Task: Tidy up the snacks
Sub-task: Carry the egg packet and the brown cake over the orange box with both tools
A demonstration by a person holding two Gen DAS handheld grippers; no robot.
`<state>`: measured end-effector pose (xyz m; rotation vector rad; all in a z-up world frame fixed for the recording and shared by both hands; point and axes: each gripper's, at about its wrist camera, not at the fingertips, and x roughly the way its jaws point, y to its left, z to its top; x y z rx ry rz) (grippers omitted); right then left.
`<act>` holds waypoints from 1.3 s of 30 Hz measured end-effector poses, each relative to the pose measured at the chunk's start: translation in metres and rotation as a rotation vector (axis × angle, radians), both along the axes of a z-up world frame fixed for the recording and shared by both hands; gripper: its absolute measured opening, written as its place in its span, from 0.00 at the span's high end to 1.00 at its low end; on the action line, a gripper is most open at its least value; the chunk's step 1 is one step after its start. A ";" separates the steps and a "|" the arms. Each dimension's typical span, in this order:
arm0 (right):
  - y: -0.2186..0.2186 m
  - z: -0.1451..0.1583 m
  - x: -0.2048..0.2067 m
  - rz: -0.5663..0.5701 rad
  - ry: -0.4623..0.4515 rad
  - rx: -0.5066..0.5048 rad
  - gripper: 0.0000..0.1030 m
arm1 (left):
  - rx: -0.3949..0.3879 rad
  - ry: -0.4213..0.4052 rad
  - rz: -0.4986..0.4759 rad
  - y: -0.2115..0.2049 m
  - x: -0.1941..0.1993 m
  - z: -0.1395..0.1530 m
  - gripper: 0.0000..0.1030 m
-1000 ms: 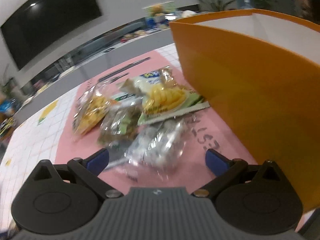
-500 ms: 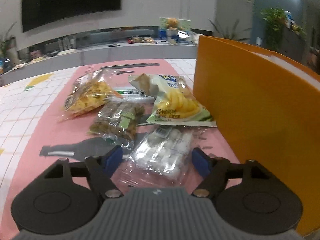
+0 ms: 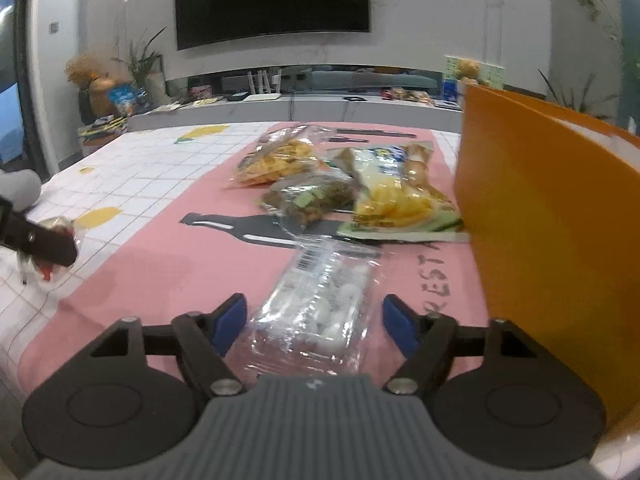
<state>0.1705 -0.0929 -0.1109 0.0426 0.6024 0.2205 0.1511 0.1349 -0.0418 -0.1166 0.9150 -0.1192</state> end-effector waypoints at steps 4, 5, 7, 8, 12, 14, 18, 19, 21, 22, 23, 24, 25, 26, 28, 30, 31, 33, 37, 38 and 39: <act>-0.004 0.002 0.012 -0.041 0.003 0.055 0.15 | -0.001 0.018 -0.003 0.000 0.002 -0.004 0.55; 0.000 0.003 0.012 -0.051 0.001 0.047 0.14 | -0.001 0.020 -0.002 0.000 0.002 -0.005 0.55; 0.004 0.001 0.015 -0.061 -0.002 0.037 0.12 | 0.001 0.019 -0.003 0.001 0.001 -0.005 0.55; 0.007 0.001 0.017 -0.063 -0.003 0.024 0.11 | 0.002 0.019 -0.003 0.001 0.002 -0.005 0.55; 0.022 -0.006 0.018 -0.061 -0.033 -0.074 0.11 | -0.001 0.019 -0.003 0.000 0.001 -0.005 0.55; 0.023 -0.010 0.015 -0.054 -0.065 -0.077 0.14 | 0.000 0.020 0.000 0.001 0.002 -0.005 0.55; 0.022 -0.012 0.008 -0.029 -0.117 -0.083 0.43 | -0.006 0.027 0.009 0.002 0.002 -0.006 0.55; 0.020 -0.011 0.009 -0.021 -0.112 -0.082 0.43 | -0.007 0.028 0.010 0.002 0.002 -0.005 0.55; 0.020 -0.009 0.010 -0.015 -0.105 -0.083 0.45 | -0.007 0.025 0.011 0.002 0.001 -0.005 0.55; 0.020 -0.008 0.010 -0.013 -0.104 -0.090 0.45 | -0.007 0.023 0.010 0.002 0.001 -0.004 0.55; 0.020 -0.008 0.010 -0.013 -0.105 -0.098 0.46 | -0.007 0.021 0.009 0.002 0.001 -0.004 0.55; 0.020 -0.007 0.010 -0.016 -0.105 -0.100 0.46 | -0.008 0.017 0.008 0.002 0.000 -0.003 0.55; 0.019 -0.006 0.009 -0.019 -0.105 -0.094 0.47 | -0.009 0.015 0.008 0.002 -0.001 -0.002 0.55; 0.017 -0.005 0.008 -0.022 -0.105 -0.079 0.47 | -0.010 0.013 0.008 0.002 -0.002 -0.001 0.55; 0.012 -0.001 0.005 -0.026 -0.108 -0.050 0.47 | -0.011 0.009 0.006 0.002 -0.004 0.001 0.55; 0.009 0.004 0.003 -0.026 -0.115 -0.031 0.47 | -0.008 -0.007 0.010 0.002 -0.009 0.005 0.55; 0.007 0.007 0.001 -0.022 -0.120 -0.020 0.47 | -0.010 -0.019 0.011 0.003 -0.011 0.008 0.55; 0.003 0.015 -0.003 -0.018 -0.128 0.000 0.47 | -0.023 -0.033 0.019 0.005 -0.015 0.013 0.55; -0.004 0.033 -0.010 -0.008 -0.151 0.044 0.47 | -0.050 -0.038 0.041 0.006 -0.019 0.023 0.55; -0.006 0.038 -0.012 -0.006 -0.157 0.051 0.47 | -0.052 -0.043 0.043 0.005 -0.020 0.026 0.55; -0.008 0.043 -0.013 -0.006 -0.160 0.057 0.47 | -0.054 -0.053 0.043 0.004 -0.021 0.030 0.55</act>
